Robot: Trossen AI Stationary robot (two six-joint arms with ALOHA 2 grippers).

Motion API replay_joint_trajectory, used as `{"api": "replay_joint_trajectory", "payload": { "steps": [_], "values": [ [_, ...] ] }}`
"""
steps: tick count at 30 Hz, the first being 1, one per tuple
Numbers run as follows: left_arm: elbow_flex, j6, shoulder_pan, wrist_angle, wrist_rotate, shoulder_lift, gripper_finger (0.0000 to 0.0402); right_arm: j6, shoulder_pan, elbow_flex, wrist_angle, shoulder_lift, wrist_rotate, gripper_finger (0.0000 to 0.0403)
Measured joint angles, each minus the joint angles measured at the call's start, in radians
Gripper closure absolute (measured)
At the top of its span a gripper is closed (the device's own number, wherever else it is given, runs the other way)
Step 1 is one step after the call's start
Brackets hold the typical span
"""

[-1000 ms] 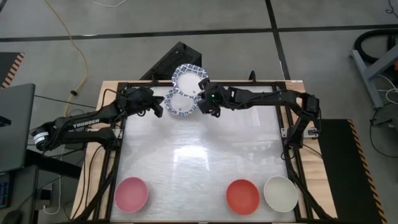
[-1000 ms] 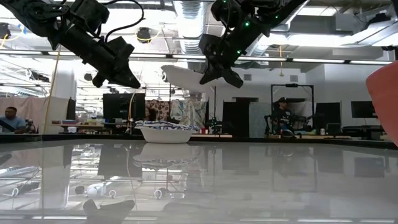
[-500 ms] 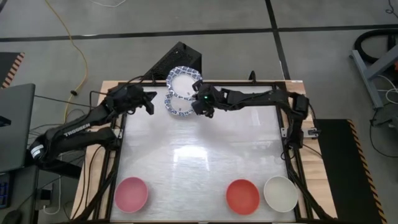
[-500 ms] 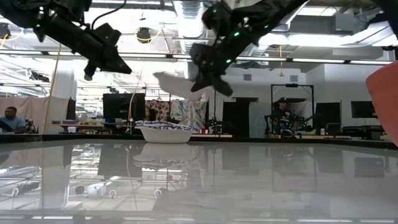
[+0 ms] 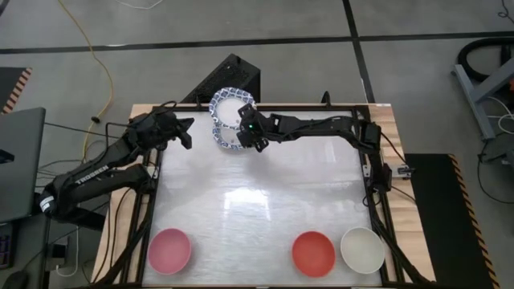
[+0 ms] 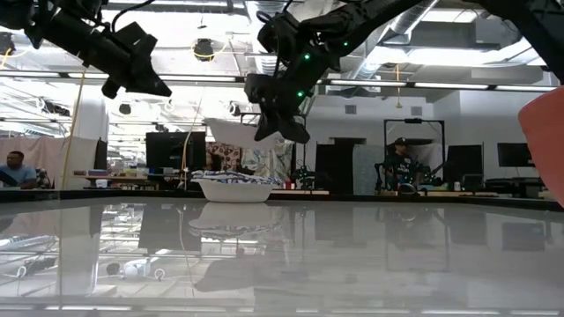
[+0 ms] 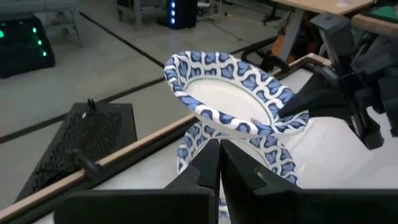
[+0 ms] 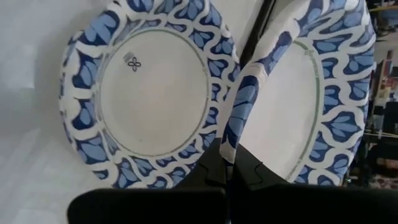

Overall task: Nest bowls inside each other
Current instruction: Stack the blue patterned bowl on top of the blue patterned bowl

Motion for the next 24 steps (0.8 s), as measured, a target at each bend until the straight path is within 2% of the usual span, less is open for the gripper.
{"api": "replay_joint_trajectory", "payload": {
  "steps": [6, 13, 17, 24],
  "values": [
    [0.0, -0.024, 0.0, -0.003, 0.009, -0.015, 0.0401, 0.087, 0.007, 0.0, -0.052, 0.0, -0.038, 0.0392],
    [0.0, -0.039, 0.0, -0.001, 0.089, -0.014, 0.0402, 0.119, 0.02, 0.0, -0.052, 0.0, -0.052, 0.0392],
    [0.0, -0.03, 0.0, -0.001, 0.076, -0.014, 0.0401, 0.172, 0.016, 0.0, -0.044, 0.002, -0.052, 0.0392],
    [0.0, -0.027, 0.0, 0.006, 0.066, -0.014, 0.0401, 0.153, 0.022, 0.001, -0.01, 0.032, -0.024, 0.0392]
  ]
}}
